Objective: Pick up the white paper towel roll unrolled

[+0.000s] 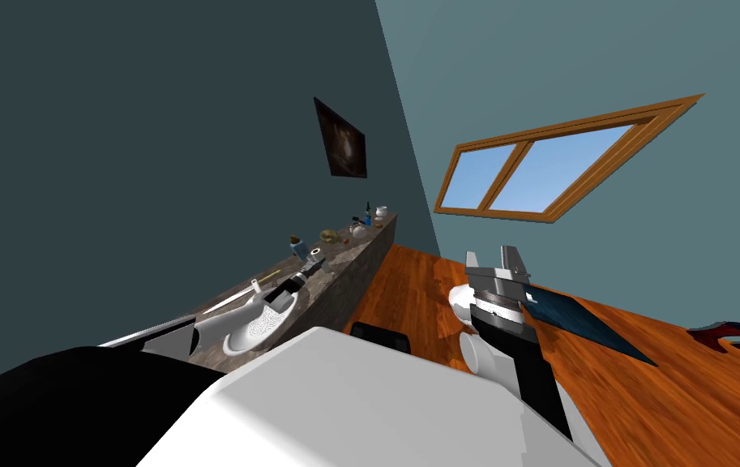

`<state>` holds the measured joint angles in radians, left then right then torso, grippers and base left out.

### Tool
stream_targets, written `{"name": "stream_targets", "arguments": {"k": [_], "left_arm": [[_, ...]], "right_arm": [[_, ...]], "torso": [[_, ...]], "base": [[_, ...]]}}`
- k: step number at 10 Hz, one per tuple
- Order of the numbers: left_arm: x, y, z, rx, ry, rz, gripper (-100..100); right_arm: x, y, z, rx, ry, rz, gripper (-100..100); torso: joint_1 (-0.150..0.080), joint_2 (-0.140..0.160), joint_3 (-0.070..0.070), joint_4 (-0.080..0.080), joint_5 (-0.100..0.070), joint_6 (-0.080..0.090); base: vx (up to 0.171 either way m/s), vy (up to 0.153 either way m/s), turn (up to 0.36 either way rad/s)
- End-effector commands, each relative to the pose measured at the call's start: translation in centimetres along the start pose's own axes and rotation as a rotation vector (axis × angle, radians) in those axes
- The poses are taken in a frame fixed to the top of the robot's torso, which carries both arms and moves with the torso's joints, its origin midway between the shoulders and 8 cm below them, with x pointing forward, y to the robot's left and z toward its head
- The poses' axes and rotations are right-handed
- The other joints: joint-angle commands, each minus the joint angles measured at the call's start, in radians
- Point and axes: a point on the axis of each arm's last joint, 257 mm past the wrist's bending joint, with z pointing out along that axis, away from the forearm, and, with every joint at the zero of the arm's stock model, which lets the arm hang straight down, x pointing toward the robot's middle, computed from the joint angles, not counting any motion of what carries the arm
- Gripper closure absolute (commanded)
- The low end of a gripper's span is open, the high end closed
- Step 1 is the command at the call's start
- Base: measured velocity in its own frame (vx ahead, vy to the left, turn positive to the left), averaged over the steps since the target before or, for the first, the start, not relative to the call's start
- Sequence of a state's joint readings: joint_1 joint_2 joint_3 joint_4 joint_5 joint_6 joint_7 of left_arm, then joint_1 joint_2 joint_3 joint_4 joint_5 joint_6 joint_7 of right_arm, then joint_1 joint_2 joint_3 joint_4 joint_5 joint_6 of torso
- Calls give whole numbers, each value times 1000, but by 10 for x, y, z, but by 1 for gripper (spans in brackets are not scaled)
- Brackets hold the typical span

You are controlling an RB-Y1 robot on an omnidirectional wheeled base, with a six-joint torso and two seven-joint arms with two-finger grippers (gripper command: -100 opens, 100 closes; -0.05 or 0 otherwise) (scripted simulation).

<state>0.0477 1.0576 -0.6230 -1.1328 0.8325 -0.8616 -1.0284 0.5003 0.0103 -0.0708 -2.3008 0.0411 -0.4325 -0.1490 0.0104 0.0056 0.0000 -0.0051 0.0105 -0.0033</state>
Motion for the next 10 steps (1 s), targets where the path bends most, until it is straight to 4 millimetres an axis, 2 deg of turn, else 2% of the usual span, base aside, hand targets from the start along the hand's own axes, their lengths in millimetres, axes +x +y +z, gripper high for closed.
{"name": "stream_targets", "arguments": {"k": [1, 2, 3, 4, 5, 6, 8, 9, 10], "left_arm": [[9, -3, 9, -7, 25, 1, 100], [9, -22, 26, 18, 5, 0, 100], [15, -19, 26, 4, 30, 0, 100], [14, -38, 44, 28, 9, 1, 100], [19, -35, 44, 17, 29, 1, 100], [15, -55, 61, 41, 5, 4, 100], [23, -51, 61, 25, 35, 5, 100], [21, -69, 78, 42, 22, 9, 100], [24, -67, 78, 35, 36, 10, 100]], "right_arm": [[0, 0, 0, 0, 0, 0, 0], [0, 0, 0, 0, 0, 0, 0], [0, 0, 0, 0, 0, 0, 0], [0, 0, 0, 0, 0, 0, 0], [0, 0, 0, 0, 0, 0, 0], [0, 0, 0, 0, 0, 0, 0], [0, 0, 0, 0, 0, 0, 0], [0, 0, 0, 0, 0, 0, 0], [0, 0, 0, 0, 0, 0, 0]], "torso": [[0, 0, 0, 0, 0, 0], [1, -1, -1, -1, 1, -1], [2, -2, -2, -2, 1, 0], [2, -2, -2, -2, 2, -2], [2, -1, -2, -3, 2, -2], [2, -1, -2, -3, 2, -3], [3, -3, -3, -3, 2, -3], [2, -4, -4, -4, 2, -3], [1, -3, -3, -4, 2, -3]], "base": [[-59, 71, 31], [-67, 78, 71], [-60, 59, 19], [-74, 65, 85], [-66, 57, 34], [-66, 76, 91], [-33, 56, 3], [-44, 51, 83], [-51, 57, 41]]}}
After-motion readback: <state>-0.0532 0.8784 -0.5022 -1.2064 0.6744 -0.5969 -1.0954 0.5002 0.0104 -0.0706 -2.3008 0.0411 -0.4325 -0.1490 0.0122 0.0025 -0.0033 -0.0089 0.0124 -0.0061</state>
